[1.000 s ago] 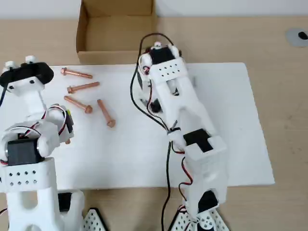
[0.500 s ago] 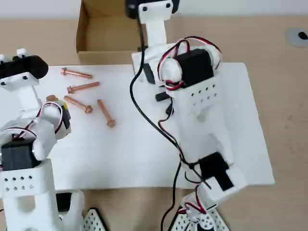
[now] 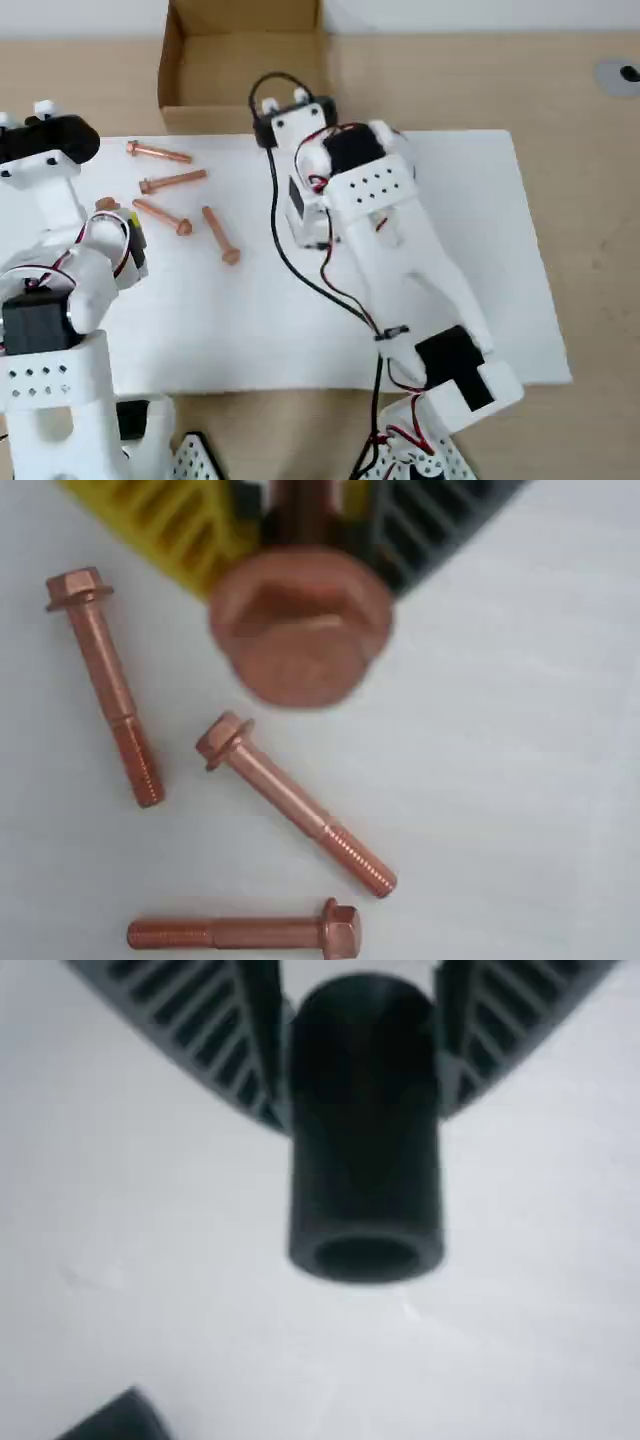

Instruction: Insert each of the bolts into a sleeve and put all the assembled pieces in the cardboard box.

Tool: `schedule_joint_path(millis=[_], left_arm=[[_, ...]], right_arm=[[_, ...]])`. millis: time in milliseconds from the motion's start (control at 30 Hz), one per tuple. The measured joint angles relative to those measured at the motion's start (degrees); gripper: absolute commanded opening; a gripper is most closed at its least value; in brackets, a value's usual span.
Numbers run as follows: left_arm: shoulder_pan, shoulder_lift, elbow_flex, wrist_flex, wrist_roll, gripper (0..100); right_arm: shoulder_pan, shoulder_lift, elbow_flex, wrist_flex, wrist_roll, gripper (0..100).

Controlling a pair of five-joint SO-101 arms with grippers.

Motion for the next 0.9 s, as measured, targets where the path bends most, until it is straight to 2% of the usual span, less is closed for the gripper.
schedule_joint_path(millis=[133,400,667,900], left_arm=[[0.0,0.0,0.0,0.0,0.0,0],[0.0,0.0,1.8,0.0,0.1,1],[0.0,-2.7,1.8,0.0,0.1,1],[0.0,-12.1,1.8,0.0,0.1,1]], right_arm=[[-1.9,0.0,6.8,-3.1,0.0,0.9],[-10.8,0.0,15.7,-11.5,0.1,0.9],[-11.4,3.5,18.1,-17.4,0.1,1.0],[-11.3,13.4,15.6,-18.0,4.9,1.2]])
